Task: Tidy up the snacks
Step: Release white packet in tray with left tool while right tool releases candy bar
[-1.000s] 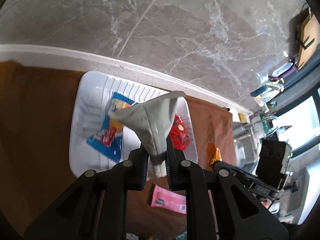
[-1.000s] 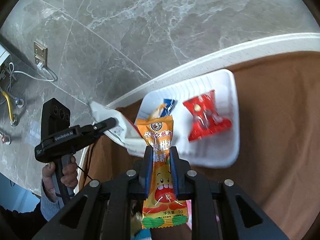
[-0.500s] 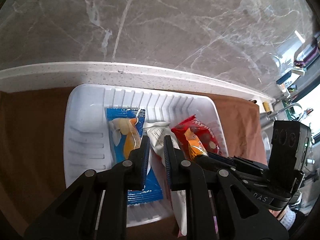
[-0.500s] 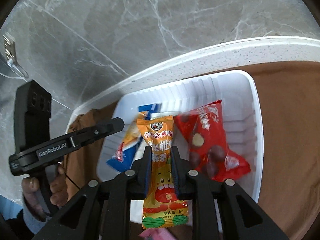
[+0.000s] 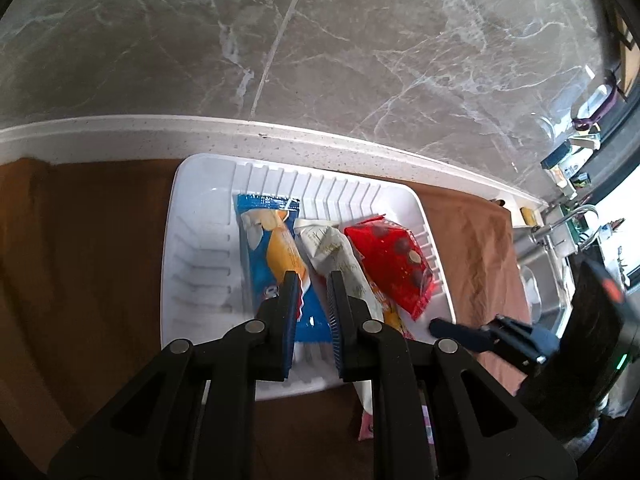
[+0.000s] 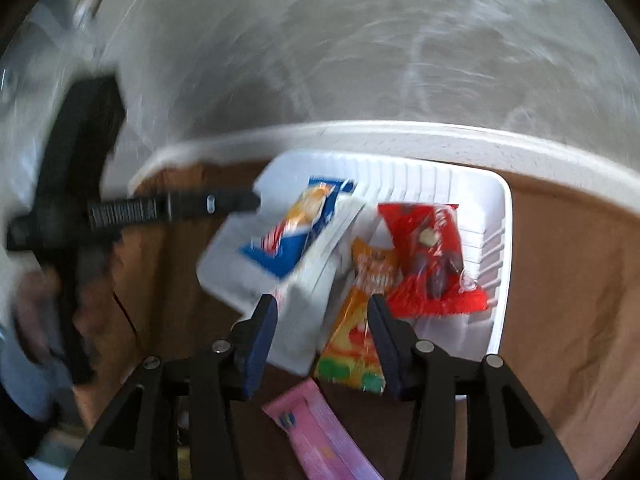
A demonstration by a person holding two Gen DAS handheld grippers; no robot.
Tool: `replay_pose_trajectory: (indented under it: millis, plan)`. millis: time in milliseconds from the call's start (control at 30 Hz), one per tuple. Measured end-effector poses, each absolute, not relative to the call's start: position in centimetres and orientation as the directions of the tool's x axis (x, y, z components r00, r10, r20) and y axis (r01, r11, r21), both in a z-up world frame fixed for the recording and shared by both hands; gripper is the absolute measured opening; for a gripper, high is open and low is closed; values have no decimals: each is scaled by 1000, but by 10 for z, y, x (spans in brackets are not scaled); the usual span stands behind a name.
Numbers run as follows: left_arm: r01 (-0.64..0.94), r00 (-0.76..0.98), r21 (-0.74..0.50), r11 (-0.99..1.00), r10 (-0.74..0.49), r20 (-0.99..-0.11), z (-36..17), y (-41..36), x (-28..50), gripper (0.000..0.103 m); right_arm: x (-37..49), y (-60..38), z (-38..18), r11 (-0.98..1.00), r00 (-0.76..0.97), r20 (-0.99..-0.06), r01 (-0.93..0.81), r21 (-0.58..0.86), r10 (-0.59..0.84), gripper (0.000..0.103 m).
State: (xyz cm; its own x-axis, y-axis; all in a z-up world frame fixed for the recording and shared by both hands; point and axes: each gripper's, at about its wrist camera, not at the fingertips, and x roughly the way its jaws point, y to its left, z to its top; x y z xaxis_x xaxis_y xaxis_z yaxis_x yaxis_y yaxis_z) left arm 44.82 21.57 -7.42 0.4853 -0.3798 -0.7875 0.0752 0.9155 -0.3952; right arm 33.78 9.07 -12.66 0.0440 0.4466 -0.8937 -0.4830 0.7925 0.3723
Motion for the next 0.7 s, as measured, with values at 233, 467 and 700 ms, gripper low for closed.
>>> replay_pose_trajectory:
  millis: [233, 467, 700]
  plan:
    - [50, 491, -407, 912, -378, -785, -73, 224, 434, 13, 345, 107, -154, 802, 38, -918, -502, 324, 394, 51]
    - [30, 492, -390, 920, -353, -796, -73, 233, 420, 14, 361, 103, -163, 821, 47, -919, -469, 326, 391, 43]
    - [45, 474, -344, 938, -323, -819, -72, 239, 383, 14, 339, 84, -117, 786, 68, -889, -500, 362, 453, 45]
